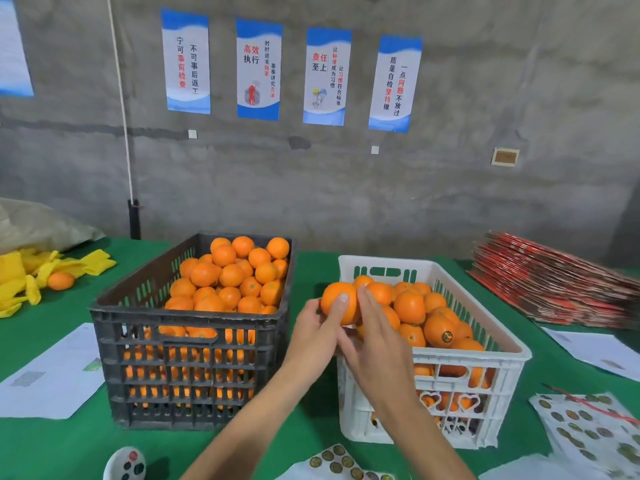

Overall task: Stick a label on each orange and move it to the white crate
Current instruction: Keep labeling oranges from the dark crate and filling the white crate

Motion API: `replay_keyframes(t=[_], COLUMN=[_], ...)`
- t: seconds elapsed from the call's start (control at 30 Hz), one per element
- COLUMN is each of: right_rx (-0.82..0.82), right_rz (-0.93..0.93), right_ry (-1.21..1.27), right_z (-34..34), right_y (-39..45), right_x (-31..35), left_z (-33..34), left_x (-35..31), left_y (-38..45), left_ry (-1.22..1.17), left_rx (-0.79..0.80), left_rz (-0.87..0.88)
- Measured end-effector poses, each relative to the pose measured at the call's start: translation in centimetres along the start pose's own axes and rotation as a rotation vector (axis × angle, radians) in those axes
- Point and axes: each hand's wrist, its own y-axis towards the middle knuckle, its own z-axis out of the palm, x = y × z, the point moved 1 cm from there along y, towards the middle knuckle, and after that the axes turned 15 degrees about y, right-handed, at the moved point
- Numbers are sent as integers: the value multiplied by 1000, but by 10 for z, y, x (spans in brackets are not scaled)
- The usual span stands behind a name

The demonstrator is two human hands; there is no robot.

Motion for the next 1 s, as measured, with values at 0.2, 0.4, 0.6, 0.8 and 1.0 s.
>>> replay_keyframes(t=[0.2, 0.4, 0.6, 0.8, 1.0], right_rx=[5, 10, 75, 147, 136], right_rz=[215, 360, 218, 158, 180], right_ry=[61, -87, 54, 253, 317], right_z=[-12, -11, 44, 106, 133], right_y=[54, 78, 98, 118, 119], right_x=[-51, -93, -45, 8, 10], left_z=[23, -23, -127, -210, -236], left_x=[-16, -8, 13, 54, 87], left_y=[52, 84, 129, 165, 193], left_ry=[81, 205, 501, 1160, 1442], left_rx=[82, 25, -195, 158, 298], left_rz=[50, 142, 35, -397, -512])
